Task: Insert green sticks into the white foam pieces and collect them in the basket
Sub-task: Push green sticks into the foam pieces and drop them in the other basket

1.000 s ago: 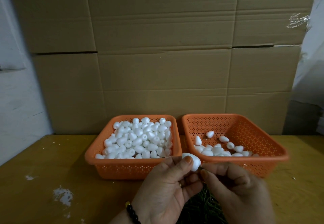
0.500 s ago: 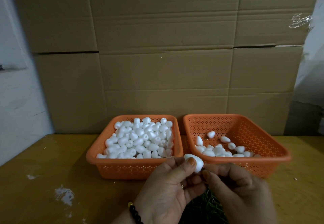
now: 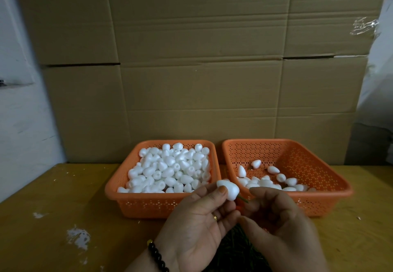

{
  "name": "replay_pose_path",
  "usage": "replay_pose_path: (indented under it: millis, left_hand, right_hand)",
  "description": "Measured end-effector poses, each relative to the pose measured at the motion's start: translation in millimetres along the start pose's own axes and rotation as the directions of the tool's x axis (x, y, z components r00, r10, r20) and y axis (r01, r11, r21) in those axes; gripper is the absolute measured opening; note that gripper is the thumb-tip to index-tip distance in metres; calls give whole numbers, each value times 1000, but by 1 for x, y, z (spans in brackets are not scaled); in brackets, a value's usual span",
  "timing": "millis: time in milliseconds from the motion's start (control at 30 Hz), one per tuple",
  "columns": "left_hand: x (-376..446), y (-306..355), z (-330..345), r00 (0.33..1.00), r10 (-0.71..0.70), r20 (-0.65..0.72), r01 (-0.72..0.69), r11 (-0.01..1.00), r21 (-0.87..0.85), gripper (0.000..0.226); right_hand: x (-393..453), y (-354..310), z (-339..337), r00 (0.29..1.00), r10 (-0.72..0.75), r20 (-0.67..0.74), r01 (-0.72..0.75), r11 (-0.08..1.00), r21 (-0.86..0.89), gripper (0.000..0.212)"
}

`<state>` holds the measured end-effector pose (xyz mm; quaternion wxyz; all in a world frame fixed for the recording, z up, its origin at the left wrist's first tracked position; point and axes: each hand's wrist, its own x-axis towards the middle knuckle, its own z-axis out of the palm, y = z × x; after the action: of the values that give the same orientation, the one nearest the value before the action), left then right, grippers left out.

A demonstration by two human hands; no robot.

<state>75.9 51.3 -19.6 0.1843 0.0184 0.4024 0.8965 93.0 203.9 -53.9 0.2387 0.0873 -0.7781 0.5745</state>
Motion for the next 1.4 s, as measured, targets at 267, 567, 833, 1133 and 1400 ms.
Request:
replay_pose_path:
  millis: [267, 567, 833, 1133, 1400]
  left_hand:
    - [-2, 2, 2, 987, 108, 122, -122, 986, 111, 34]
    - [-6, 3, 4, 960, 217, 177, -249, 952, 179, 37]
    - [-3, 2, 6, 980, 182, 83, -192, 973, 125, 35]
    - [-1, 0, 9, 988, 154, 22, -156, 978, 142, 38]
    - [9, 3, 16, 998, 63, 3, -63, 996, 58, 32]
  right_hand:
    - [-4, -4, 0, 996, 13, 90, 0, 990, -139, 57]
    - [-3, -8, -2, 951, -29, 308, 162, 895, -416, 40]
    - [-6, -30, 8, 779, 13, 627, 466, 655, -594, 26]
    - [-8, -16, 10, 696, 185, 694, 480, 599, -641, 36]
    - [-6, -23, 8, 656, 262, 707, 462, 602, -652, 37]
